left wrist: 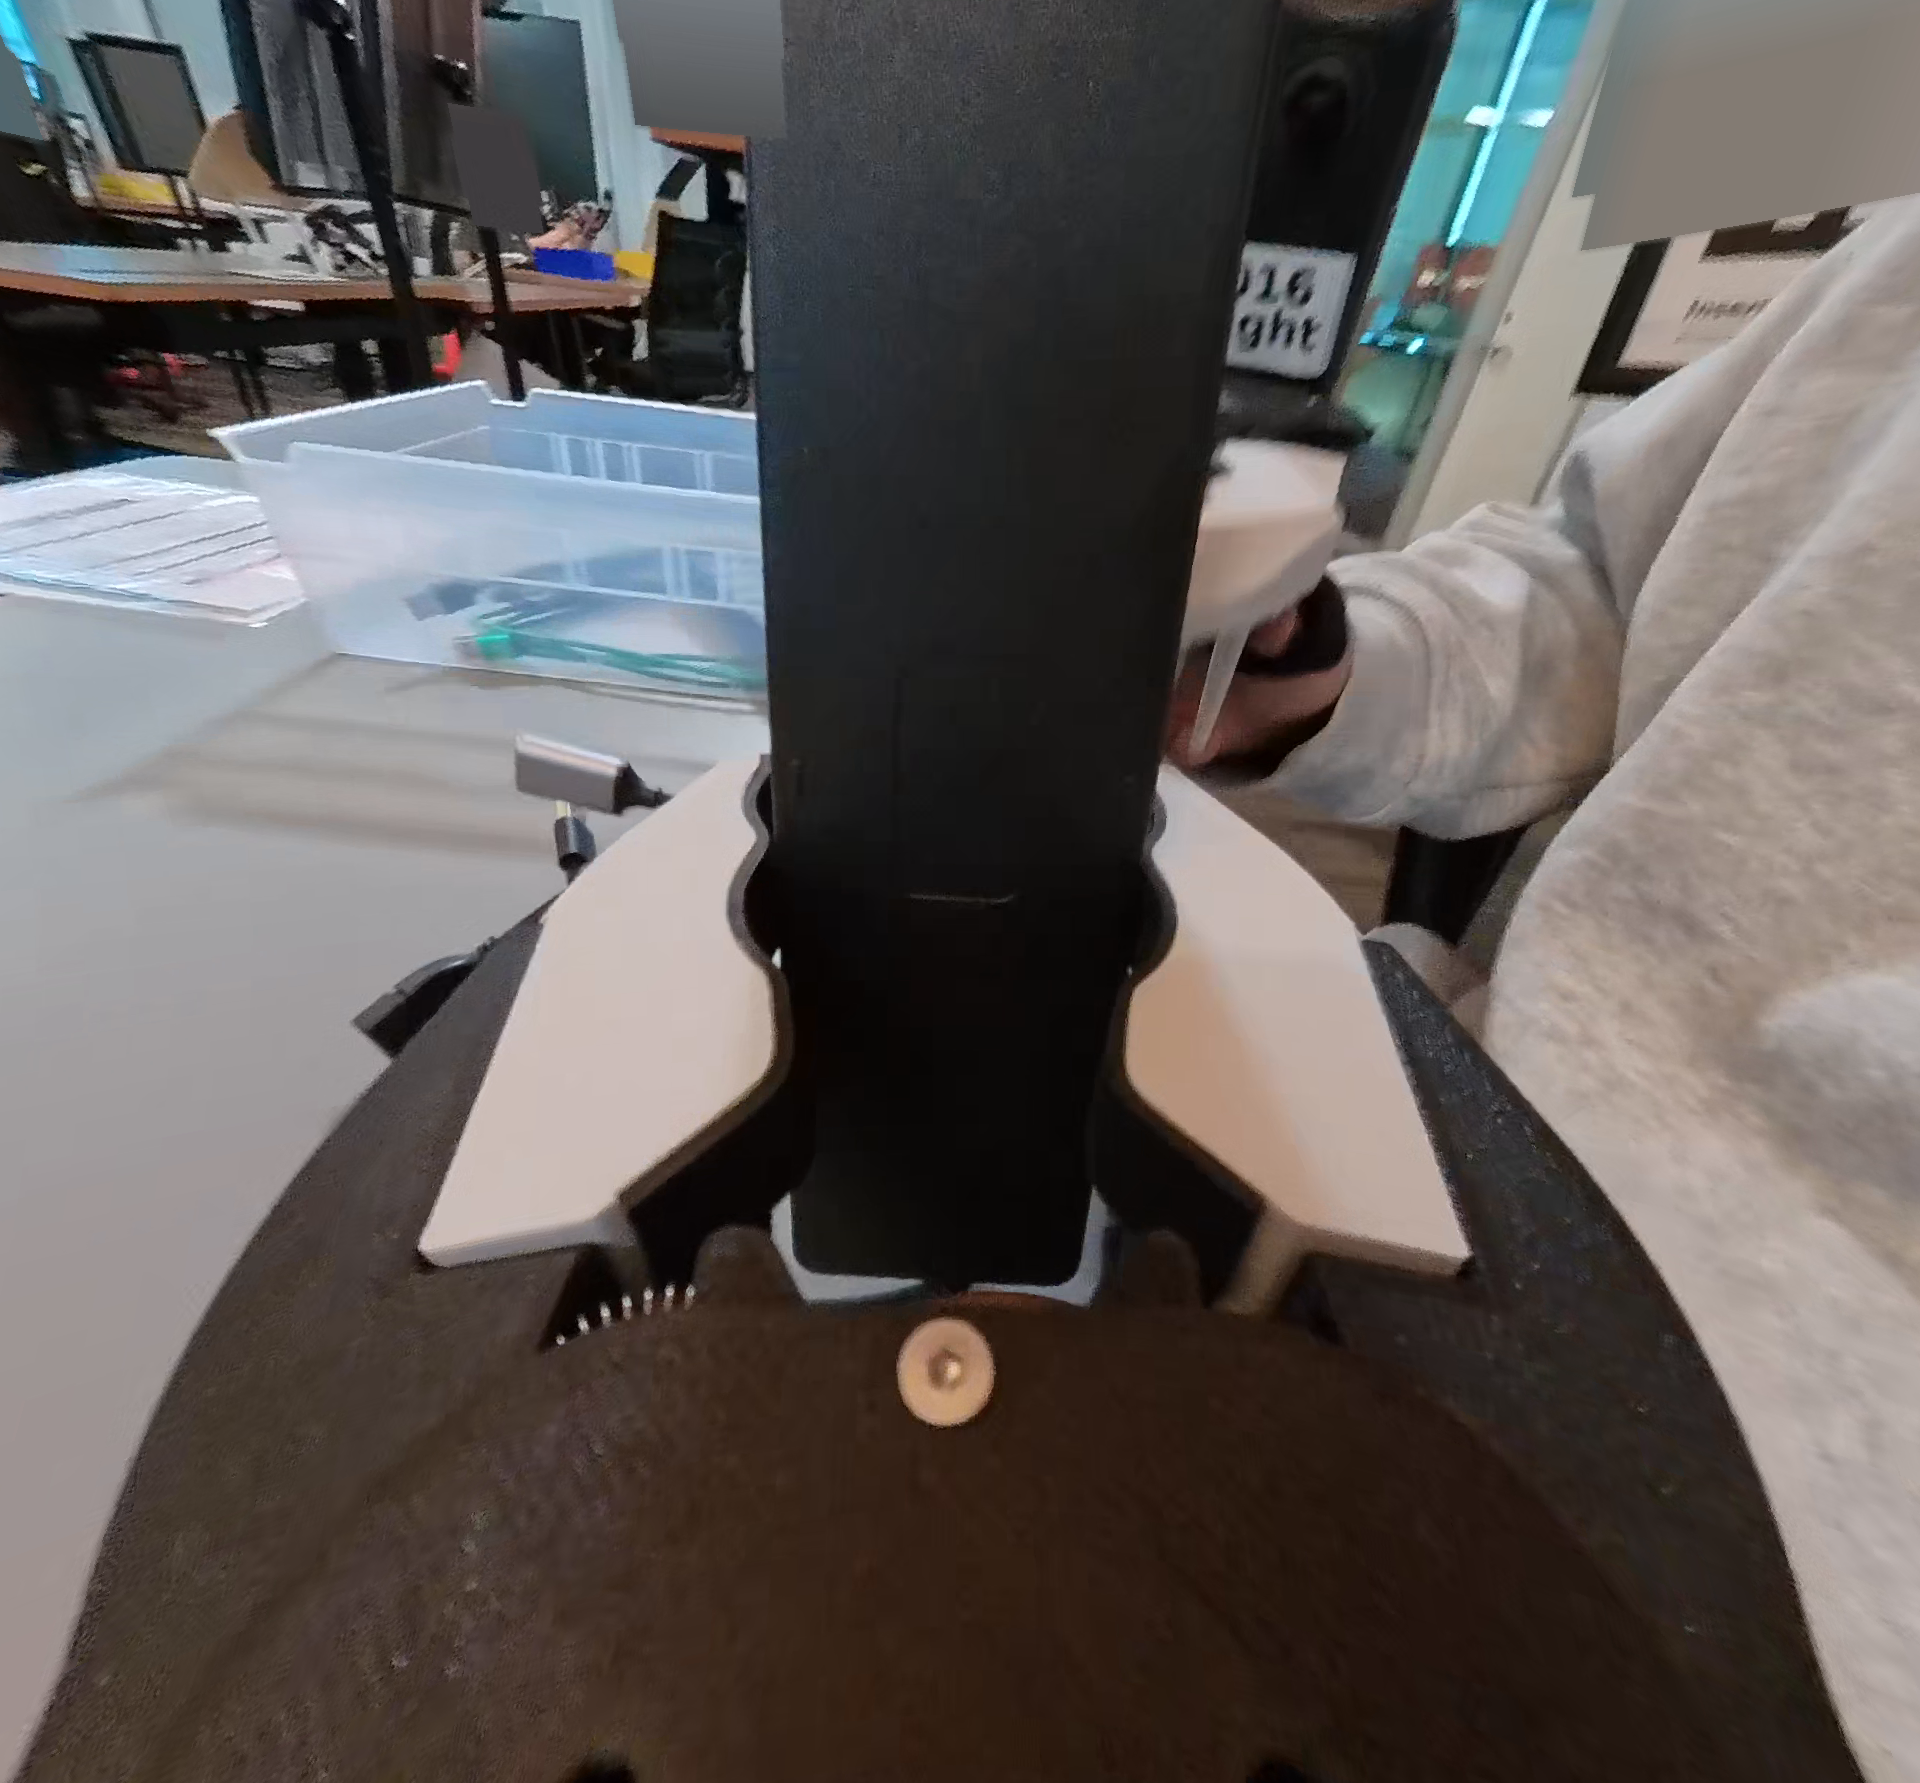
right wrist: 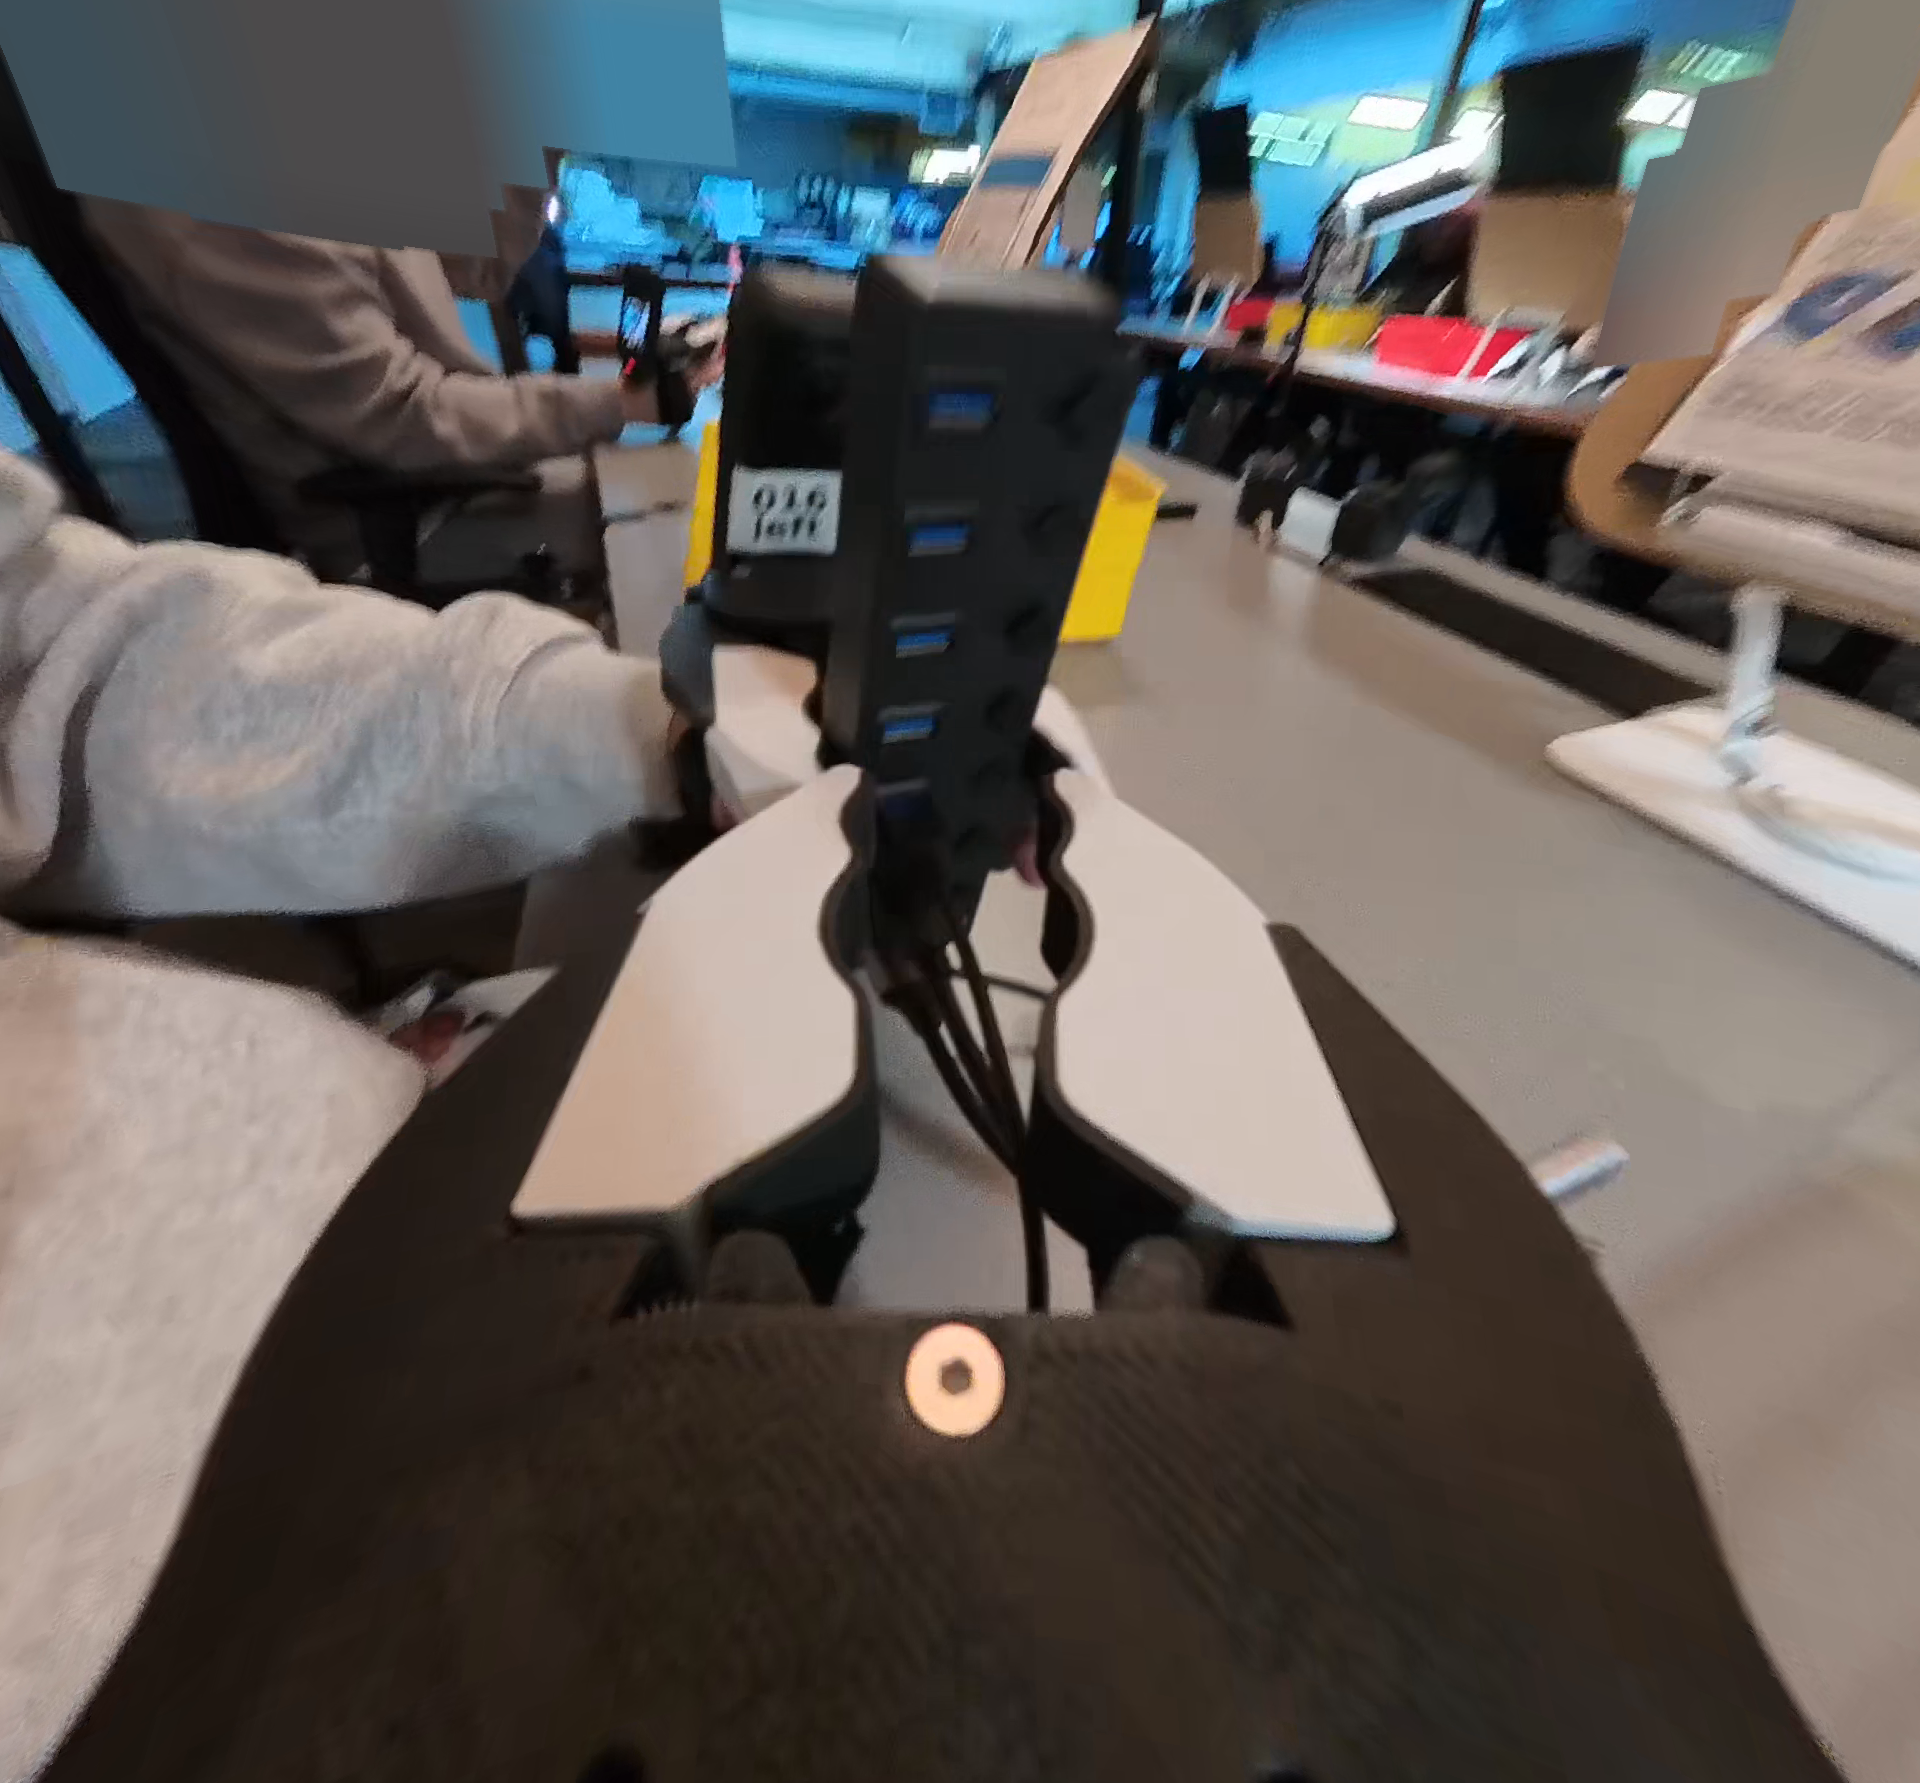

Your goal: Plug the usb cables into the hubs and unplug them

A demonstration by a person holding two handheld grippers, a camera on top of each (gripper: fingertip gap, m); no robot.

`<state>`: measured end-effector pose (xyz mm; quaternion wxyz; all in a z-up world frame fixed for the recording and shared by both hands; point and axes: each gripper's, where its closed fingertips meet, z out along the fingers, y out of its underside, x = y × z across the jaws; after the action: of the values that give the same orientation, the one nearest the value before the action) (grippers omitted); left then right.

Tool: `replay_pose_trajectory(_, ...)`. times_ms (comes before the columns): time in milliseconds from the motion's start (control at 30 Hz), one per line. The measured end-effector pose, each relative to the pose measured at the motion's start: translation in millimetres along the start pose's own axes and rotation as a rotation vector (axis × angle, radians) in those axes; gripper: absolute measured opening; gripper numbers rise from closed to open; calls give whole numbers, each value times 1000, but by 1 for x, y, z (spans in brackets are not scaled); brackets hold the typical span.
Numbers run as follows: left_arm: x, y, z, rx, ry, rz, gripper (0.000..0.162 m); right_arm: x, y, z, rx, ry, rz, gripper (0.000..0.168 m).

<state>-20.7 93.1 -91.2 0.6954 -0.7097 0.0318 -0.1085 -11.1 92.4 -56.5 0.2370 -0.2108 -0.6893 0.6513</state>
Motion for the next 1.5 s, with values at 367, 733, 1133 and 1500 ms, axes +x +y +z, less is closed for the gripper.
replay_pose_trajectory(367, 11, 2, 0, -1, 81, -42, 67, -16, 23, 11, -90, -159, 168, 28)
replay_pose_trajectory(733, 22, -1, 2, 30, 162, -109, 67, -29, 35, 13, -139, -285, 289, 17)
replay_pose_trajectory(1133, -31, -16, -2, 117, -234, -92, 74, 13, 23, 3, 13, -180, 613, 14)
replay_pose_trajectory(1500, -34, -6, 16, -74, -449, 232, 38, 31, 31, -5, 1, -24, 559, 14)
